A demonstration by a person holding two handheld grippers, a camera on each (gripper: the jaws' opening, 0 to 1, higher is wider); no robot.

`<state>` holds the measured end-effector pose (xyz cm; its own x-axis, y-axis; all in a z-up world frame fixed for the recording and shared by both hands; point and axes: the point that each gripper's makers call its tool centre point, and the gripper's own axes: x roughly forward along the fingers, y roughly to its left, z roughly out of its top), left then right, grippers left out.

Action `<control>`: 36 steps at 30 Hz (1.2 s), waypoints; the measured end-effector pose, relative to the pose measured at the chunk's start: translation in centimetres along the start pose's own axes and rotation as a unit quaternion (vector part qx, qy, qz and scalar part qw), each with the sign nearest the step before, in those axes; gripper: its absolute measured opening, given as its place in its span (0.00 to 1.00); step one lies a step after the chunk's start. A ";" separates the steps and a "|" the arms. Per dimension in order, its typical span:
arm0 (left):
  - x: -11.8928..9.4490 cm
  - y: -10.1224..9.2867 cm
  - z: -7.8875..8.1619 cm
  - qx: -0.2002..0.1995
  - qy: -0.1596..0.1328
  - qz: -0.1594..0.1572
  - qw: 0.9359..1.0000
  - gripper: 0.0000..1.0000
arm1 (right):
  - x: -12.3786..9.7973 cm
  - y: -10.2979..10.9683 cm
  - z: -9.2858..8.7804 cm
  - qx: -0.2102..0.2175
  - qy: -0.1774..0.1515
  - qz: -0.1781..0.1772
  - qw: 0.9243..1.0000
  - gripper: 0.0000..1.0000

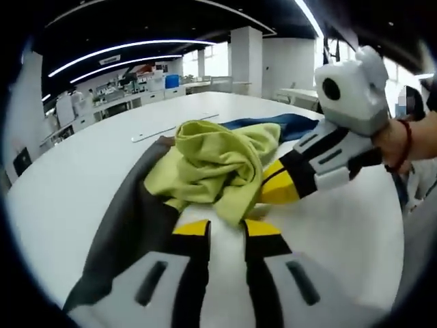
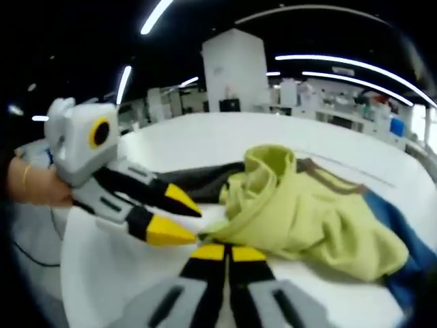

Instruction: Fold the garment on the visible template until the final outline fits inside the template.

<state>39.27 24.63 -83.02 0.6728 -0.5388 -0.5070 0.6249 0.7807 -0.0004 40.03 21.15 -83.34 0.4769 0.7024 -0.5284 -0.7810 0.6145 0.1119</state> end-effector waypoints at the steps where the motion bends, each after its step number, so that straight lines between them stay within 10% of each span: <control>1: 0.1 -0.1 0.1 0.000 -0.002 0.000 1.000 0.15 | 0.0 0.0 0.0 0.000 0.000 0.000 1.000 0.00; 12: 1.1 -0.6 -0.6 -0.032 0.016 -0.002 0.999 0.00 | -0.4 -0.3 -0.4 0.017 0.003 -0.005 1.000 0.00; 36: -5.4 -0.3 1.2 -0.041 -0.004 0.043 0.998 0.00 | -8.9 -4.1 -2.2 0.064 0.003 -0.033 0.997 0.00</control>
<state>35.96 26.93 -79.26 0.7262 -0.4708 -0.5010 0.5300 0.8475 -0.0282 38.07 11.60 -80.94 0.5232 0.6562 -0.5437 -0.6897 0.7008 0.1821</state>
